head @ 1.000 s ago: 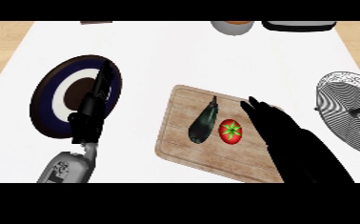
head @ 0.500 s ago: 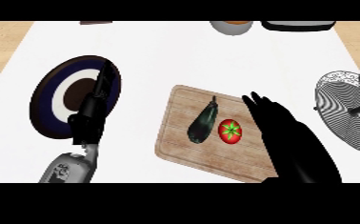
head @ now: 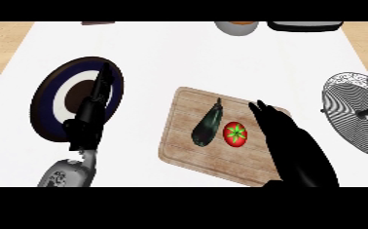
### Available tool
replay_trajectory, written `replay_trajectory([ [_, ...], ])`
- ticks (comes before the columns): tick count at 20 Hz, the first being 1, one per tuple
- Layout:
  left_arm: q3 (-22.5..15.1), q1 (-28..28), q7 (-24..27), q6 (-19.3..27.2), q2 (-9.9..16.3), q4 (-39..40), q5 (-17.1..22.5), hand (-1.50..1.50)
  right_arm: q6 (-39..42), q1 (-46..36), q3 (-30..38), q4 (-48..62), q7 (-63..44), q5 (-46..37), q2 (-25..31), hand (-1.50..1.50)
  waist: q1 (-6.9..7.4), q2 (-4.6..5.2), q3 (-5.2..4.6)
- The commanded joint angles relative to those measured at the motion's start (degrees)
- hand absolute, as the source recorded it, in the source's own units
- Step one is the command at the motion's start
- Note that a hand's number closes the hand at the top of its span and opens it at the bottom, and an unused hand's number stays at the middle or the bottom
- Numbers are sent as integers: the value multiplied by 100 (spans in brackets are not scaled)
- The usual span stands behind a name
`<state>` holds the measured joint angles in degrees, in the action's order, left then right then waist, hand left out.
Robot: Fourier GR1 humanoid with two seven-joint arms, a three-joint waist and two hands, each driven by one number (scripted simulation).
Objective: Pick the tomato from the cutting board and place it in the tiered basket
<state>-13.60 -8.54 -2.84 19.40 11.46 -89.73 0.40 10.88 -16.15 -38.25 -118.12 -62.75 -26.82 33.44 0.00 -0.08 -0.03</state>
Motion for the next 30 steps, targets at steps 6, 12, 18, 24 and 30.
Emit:
replay_trajectory([
  [6,158,167,202,-151,-208,41,-178,0,354,761,325,-200,26,-545,-362,-150,-18,-1,2],
  [12,271,-32,-20,-342,-240,114,-262,0,825,99,551,715,130,-545,-1241,-150,17,9,1],
  [18,482,-78,332,-418,-357,491,-290,0,1038,242,698,863,225,-695,-1406,-150,3,8,1],
  [24,556,-73,249,-507,-520,321,-363,0,1067,433,882,1131,674,-1064,-1743,-150,2,5,2],
  [30,439,186,405,-435,-631,344,-720,0,883,331,904,1821,931,-1517,-2263,-150,13,8,2],
])
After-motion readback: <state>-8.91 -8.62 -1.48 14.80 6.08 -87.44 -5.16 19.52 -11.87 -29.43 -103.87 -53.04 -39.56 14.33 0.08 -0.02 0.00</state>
